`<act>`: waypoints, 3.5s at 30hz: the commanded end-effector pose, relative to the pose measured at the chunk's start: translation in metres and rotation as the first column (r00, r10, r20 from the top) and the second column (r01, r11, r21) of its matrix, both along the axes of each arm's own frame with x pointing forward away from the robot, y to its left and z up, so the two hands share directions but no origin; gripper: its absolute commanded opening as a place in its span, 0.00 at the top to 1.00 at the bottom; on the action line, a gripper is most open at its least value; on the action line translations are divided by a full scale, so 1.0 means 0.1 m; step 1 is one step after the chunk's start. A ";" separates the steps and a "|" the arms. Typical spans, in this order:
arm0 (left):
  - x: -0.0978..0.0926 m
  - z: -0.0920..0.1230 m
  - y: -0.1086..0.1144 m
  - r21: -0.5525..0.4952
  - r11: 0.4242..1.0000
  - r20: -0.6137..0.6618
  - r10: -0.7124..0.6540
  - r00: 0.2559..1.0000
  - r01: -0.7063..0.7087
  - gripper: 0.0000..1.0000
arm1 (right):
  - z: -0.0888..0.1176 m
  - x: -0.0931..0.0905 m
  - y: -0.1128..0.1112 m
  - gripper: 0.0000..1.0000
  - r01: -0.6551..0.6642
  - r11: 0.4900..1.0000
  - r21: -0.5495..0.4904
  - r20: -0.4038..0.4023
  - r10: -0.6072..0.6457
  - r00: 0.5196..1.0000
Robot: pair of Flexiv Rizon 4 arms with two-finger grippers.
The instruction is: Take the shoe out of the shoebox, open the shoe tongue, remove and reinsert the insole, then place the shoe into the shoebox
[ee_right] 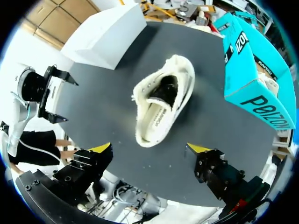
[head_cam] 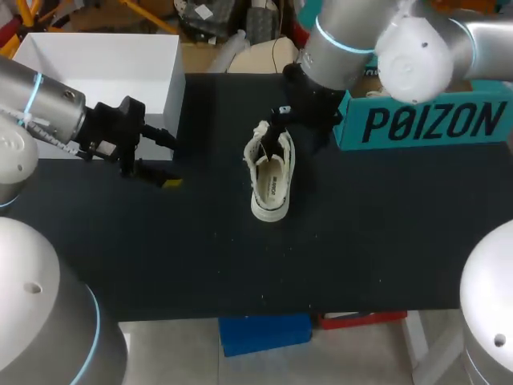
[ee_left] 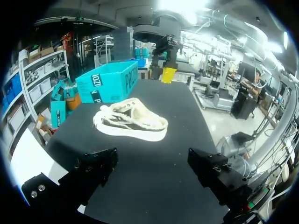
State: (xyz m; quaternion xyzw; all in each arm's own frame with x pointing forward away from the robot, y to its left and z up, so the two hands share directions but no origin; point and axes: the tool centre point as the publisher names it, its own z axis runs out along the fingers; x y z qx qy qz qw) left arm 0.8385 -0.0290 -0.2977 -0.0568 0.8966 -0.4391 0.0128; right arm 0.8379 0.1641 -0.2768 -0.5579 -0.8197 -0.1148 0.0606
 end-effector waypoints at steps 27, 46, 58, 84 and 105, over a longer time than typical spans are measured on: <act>-0.01 -0.01 0.00 0.000 1.000 0.005 0.003 1.000 -0.003 0.00 | -0.77 0.71 -0.24 0.13 0.186 0.976 -0.116 0.050 -0.181 0.982; -0.01 -0.01 0.00 0.000 1.000 0.005 0.003 1.000 -0.003 0.00 | -1.38 0.96 0.05 0.53 0.198 0.965 -0.175 -0.024 -0.205 0.978; -0.01 -0.01 0.00 0.000 1.000 0.005 0.003 1.000 -0.003 0.00 | -1.43 0.87 -0.01 0.65 0.246 0.940 -0.236 -0.032 -0.261 0.965; -0.01 -0.01 0.00 0.000 1.000 0.005 0.003 1.000 -0.003 0.00 | -0.81 0.69 -0.14 1.00 0.247 0.937 -0.246 -0.111 -0.280 0.954; -0.01 -0.01 0.00 0.000 1.000 0.005 0.003 1.000 -0.003 0.00 | 1.00 0.82 -0.44 1.00 -0.835 0.370 -0.408 -0.228 0.844 0.485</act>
